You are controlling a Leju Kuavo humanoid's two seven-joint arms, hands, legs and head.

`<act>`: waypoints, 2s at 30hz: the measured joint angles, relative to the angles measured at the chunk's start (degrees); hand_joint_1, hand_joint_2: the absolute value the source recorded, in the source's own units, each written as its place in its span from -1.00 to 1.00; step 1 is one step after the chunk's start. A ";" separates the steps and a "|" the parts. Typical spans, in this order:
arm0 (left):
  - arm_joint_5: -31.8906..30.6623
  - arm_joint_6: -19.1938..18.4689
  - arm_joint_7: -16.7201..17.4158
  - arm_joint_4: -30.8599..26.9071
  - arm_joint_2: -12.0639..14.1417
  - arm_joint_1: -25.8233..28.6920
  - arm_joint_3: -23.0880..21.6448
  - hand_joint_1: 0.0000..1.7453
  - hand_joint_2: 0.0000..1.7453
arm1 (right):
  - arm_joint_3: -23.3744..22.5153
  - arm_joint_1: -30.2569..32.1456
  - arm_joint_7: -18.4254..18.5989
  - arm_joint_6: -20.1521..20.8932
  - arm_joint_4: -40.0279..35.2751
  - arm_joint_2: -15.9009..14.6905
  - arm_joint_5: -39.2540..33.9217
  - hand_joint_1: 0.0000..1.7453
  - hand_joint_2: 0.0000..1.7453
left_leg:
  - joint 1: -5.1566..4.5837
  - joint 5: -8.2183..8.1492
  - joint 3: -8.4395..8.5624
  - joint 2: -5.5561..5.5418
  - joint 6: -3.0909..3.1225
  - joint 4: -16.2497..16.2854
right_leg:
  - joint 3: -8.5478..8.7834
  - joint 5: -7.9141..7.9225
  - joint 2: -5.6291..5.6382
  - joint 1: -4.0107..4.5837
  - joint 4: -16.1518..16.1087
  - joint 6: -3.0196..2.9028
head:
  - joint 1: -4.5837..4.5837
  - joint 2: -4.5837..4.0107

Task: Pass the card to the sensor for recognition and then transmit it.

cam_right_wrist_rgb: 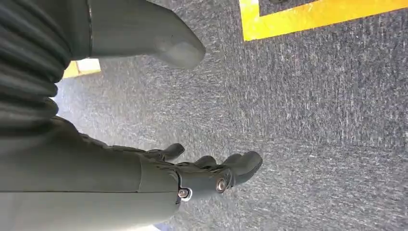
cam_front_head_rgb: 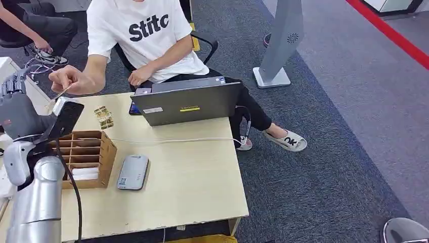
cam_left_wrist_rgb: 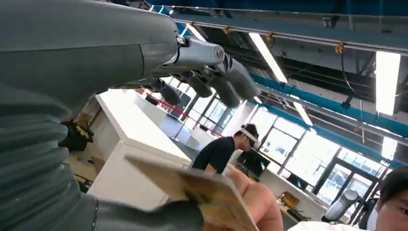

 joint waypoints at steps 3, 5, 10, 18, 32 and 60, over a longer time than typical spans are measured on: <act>0.74 -0.09 0.02 0.39 0.02 0.11 -0.02 1.00 1.00 | 0.20 0.01 0.13 0.00 0.06 0.00 0.35 -1.00 1.00 | 0.00 0.00 -0.01 0.00 0.00 0.00 | 0.00 0.00 0.00 0.00 0.00 0.00 | 0.00 0.00; 1.22 -0.11 -0.04 0.63 0.07 0.24 -0.02 1.00 1.00 | 0.28 0.02 0.13 0.02 0.09 0.00 0.44 -1.00 1.00 | 0.00 0.00 -0.02 0.00 0.00 0.00 | 0.00 0.00 0.00 0.00 0.00 0.00 | 0.00 0.00; 1.66 -0.13 -0.09 1.22 0.44 0.50 -0.02 1.00 1.00 | 0.39 0.03 0.13 0.24 0.09 0.00 0.72 -1.00 1.00 | 0.00 0.00 -0.02 -0.01 0.00 0.00 | 0.00 0.00 -0.01 0.00 0.00 0.00 | 0.00 0.00; 1.11 -0.37 -0.20 1.53 0.81 1.07 -0.07 1.00 1.00 | 0.48 0.06 0.15 0.90 0.13 0.00 1.22 -1.00 1.00 | 0.00 0.00 -0.02 -0.01 0.00 0.00 | 0.00 0.00 -0.01 0.00 0.00 0.00 | 0.00 0.00; -2.82 -15.78 4.35 -6.12 -1.00 11.61 -16.07 1.00 1.00 | 0.46 0.15 0.90 3.02 0.15 0.00 1.94 -1.00 1.00 | -0.08 -0.03 -0.07 -0.05 0.03 0.00 | -0.01 -0.02 -0.04 -0.08 -0.02 0.04 | 0.00 0.00; -1.92 -21.59 8.17 -1.66 8.31 14.93 -30.34 1.00 1.00 | 0.09 0.46 1.36 3.04 0.15 0.00 3.08 -1.00 1.00 | -0.02 0.00 -0.07 -0.02 0.00 -0.03 | -0.05 -0.02 -0.04 -0.05 0.00 0.02 | -0.04 0.00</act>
